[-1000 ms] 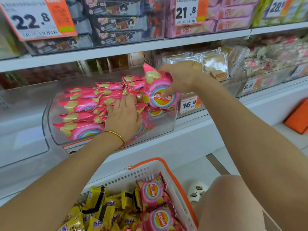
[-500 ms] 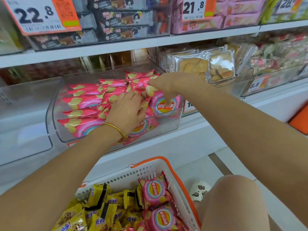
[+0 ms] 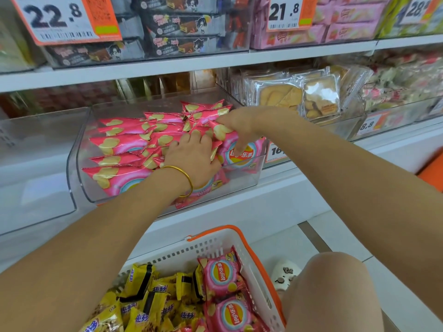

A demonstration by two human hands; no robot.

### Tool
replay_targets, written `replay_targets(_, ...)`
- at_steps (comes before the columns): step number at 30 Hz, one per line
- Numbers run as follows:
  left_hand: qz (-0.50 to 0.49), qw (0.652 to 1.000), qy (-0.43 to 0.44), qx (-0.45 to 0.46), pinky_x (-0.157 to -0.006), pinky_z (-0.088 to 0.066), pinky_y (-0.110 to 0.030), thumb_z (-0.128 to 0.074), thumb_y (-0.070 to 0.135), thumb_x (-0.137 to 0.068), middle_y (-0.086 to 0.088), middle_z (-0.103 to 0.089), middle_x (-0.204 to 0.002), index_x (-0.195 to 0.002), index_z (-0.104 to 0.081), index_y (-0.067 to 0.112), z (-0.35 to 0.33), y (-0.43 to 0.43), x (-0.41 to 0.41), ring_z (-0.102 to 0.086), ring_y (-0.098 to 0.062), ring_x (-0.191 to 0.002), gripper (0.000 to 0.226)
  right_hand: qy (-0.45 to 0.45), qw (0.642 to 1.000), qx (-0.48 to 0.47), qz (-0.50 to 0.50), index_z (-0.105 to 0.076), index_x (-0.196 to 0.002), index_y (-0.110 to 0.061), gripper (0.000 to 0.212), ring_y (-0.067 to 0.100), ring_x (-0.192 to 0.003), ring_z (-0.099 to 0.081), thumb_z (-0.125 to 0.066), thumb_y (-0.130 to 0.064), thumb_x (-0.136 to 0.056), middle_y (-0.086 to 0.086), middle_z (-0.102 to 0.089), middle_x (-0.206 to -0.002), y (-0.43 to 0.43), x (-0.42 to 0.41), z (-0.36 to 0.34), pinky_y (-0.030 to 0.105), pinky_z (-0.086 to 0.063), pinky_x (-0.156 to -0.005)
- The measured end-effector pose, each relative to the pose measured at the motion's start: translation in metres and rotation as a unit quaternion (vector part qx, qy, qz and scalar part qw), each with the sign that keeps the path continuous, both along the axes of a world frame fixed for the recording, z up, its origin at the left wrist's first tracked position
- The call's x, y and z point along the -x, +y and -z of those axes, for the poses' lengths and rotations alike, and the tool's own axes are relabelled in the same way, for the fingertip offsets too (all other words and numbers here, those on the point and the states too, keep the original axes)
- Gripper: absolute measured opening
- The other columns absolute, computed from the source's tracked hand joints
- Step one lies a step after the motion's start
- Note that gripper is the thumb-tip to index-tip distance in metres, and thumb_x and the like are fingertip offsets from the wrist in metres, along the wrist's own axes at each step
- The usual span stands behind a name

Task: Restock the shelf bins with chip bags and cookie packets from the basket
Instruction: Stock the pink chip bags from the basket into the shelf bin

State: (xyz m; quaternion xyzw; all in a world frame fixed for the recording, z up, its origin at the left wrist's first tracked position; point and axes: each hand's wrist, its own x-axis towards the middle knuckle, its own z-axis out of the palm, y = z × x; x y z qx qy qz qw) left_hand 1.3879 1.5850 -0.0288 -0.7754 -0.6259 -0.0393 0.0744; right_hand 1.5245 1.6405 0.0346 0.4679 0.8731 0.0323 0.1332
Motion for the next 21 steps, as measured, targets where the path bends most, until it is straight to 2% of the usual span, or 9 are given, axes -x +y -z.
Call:
replay_targets(4,0.019,0.999,0.019,0.034,-0.098,-0.033,-0.044,-0.041,0.044,-0.093,-0.013,-0.040,-0.136,-0.135,-0.033,0.009,-0.007,0.003,0.005,-0.037,-0.032,-0.124,0.055,-0.053,0.998,-0.009,-0.011,-0.031,-0.142,-0.017,0.080,0.026,-0.122,-0.046,-0.076,-0.030,-0.078,0.008,-0.046,-0.136,0.001,0.007,0.000,0.029,-0.036,-0.083)
replay_targets(8,0.024,0.997,0.031,0.060,-0.098,-0.034,-0.044,-0.044,0.040,-0.092,-0.014,-0.039,-0.136,-0.136,-0.032,0.010,-0.016,0.003,0.009,-0.036,-0.032,-0.125,0.055,-0.061,0.998,-0.011,-0.028,-0.027,-0.145,-0.019,0.085,0.027,-0.121,-0.046,-0.076,-0.032,-0.077,0.009,-0.046,-0.134,0.000,0.003,0.000,0.028,-0.033,-0.079)
replay_targets(11,0.023,0.997,0.033,0.065,-0.097,-0.035,-0.043,-0.046,0.041,-0.092,-0.014,-0.040,-0.133,-0.131,-0.036,0.009,-0.017,0.005,0.007,-0.036,-0.031,-0.124,0.051,-0.067,0.997,0.005,-0.032,-0.032,-0.141,-0.018,0.082,0.027,-0.119,-0.047,-0.078,-0.032,-0.075,0.009,-0.047,-0.134,0.004,0.006,0.004,0.029,-0.037,-0.083)
replay_targets(14,0.024,0.998,0.005,0.057,-0.093,-0.036,-0.041,-0.050,0.050,-0.090,-0.011,-0.043,-0.129,-0.126,-0.042,0.010,-0.012,0.006,0.008,-0.039,-0.029,-0.121,0.054,-0.054,0.998,0.034,-0.026,-0.031,-0.142,-0.017,0.081,0.026,-0.121,-0.045,-0.078,-0.028,-0.076,0.007,-0.044,-0.137,0.005,0.009,0.009,0.032,-0.039,-0.090)
replay_targets(16,0.026,0.996,-0.065,0.053,-0.085,-0.037,-0.038,-0.056,0.055,-0.084,-0.009,-0.047,-0.121,-0.118,-0.047,0.012,-0.008,0.008,0.014,-0.043,-0.027,-0.113,0.055,-0.023,0.999,0.046,-0.014,-0.030,-0.142,-0.016,0.081,0.026,-0.119,-0.046,-0.076,-0.025,-0.077,0.008,-0.045,-0.134,0.005,0.008,0.015,0.030,-0.039,-0.088)
replay_targets(18,0.045,0.990,-0.122,0.046,-0.081,-0.037,-0.035,-0.061,0.051,-0.081,-0.008,-0.051,-0.116,-0.110,-0.049,0.015,-0.005,0.009,0.022,-0.046,-0.026,-0.107,0.048,0.036,0.997,0.063,0.001,-0.034,-0.135,-0.012,0.073,0.025,-0.112,-0.048,-0.076,-0.023,-0.077,0.010,-0.048,-0.125,0.003,0.004,0.020,0.032,-0.042,-0.088)
replay_targets(21,0.078,0.989,-0.124,0.033,-0.083,-0.039,-0.037,-0.062,0.044,-0.083,-0.005,-0.051,-0.110,-0.107,-0.051,0.014,-0.002,0.008,0.028,-0.046,-0.026,-0.104,0.040,0.186,0.981,0.058,0.013,-0.045,-0.124,-0.011,0.058,0.021,-0.099,-0.051,-0.075,-0.024,-0.076,0.003,-0.050,-0.108,-0.002,-0.006,0.024,0.032,-0.045,-0.083)
